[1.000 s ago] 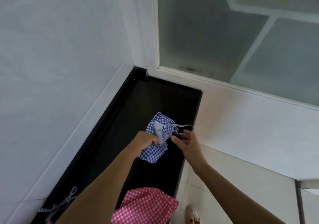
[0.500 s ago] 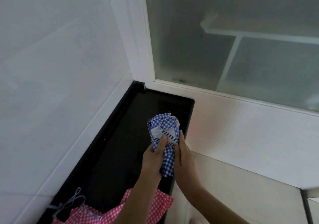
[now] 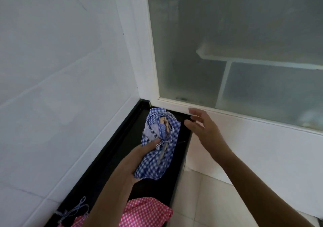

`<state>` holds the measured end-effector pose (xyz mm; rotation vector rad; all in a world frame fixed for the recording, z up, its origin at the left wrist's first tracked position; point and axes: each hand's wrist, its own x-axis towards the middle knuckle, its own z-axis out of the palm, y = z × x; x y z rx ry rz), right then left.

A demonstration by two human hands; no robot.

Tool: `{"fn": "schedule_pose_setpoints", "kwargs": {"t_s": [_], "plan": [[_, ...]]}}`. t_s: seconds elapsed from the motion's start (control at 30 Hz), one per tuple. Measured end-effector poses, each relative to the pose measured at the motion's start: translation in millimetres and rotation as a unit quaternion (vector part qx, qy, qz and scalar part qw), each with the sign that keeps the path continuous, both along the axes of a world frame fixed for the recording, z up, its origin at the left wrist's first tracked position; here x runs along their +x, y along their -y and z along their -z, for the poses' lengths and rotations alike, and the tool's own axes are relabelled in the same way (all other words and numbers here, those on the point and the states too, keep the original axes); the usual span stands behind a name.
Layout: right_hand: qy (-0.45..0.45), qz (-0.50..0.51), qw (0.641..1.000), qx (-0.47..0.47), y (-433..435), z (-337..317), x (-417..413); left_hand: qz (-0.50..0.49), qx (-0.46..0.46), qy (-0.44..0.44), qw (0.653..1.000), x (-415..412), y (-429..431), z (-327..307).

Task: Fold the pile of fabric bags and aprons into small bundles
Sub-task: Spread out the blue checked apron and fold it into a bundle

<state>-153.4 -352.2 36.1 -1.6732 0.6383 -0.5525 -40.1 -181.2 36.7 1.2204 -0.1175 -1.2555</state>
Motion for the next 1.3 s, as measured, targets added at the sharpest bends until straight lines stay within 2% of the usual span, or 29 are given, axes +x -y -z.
{"fn": "schedule_pose_setpoints", "kwargs": {"t_s": [0.07,0.1,0.2,0.27,0.33,0.37,0.43,0.53,0.6,0.7,0.77,0.83,0.9,0.97,1.03,1.17,1.23,1.3], "plan": [[-0.080,-0.138,0.987,-0.001,7,-8,2,0.053,-0.008,0.047,0.997,-1,-6,-6],[-0.088,-0.181,0.980,-0.002,6,-11,2,0.070,-0.013,0.066,0.995,-1,-7,-10],[-0.020,-0.182,0.983,0.024,9,-17,-3,0.097,-0.029,0.104,0.989,5,-15,-14],[0.038,-0.173,0.977,0.121,16,-18,-10,0.094,-0.021,0.125,0.987,11,-21,-13],[0.099,-0.188,0.951,0.226,24,-26,-17,0.093,0.009,0.155,0.983,15,-25,-12],[0.115,-0.187,0.943,0.249,27,-30,-19,0.095,0.029,0.177,0.979,16,-27,-12],[0.123,-0.161,0.954,0.222,33,-39,-21,0.103,0.072,0.234,0.964,17,-27,-12],[0.054,-0.104,0.993,0.027,38,-48,-21,0.080,0.133,0.317,0.936,18,-27,-8],[0.014,-0.090,0.995,-0.037,42,-51,-21,0.061,0.186,0.396,0.897,22,-26,-3],[0.056,-0.134,0.989,0.023,42,-52,-23,0.060,0.232,0.493,0.836,27,-24,3],[0.113,-0.204,0.967,0.105,35,-54,-23,0.062,0.242,0.519,0.818,30,-22,5],[0.123,-0.274,0.942,0.153,25,-58,-25,0.050,0.241,0.505,0.828,30,-20,5],[0.094,-0.335,0.925,0.149,21,-57,-28,0.023,0.225,0.452,0.863,30,-18,1],[0.053,-0.391,0.913,0.109,17,-50,-31,-0.011,0.195,0.378,0.905,29,-16,-3],[-0.007,-0.433,0.901,0.032,4,-43,-32,-0.049,0.178,0.330,0.926,30,-13,-5],[-0.151,-0.446,0.869,-0.151,-37,-27,-24,-0.125,0.164,0.337,0.919,29,-4,0],[-0.178,-0.408,0.873,-0.199,-42,-21,-21,-0.135,0.159,0.378,0.902,25,0,0],[-0.207,-0.333,0.892,-0.224,-36,-18,-17,-0.129,0.132,0.377,0.908,22,0,-4]]}}
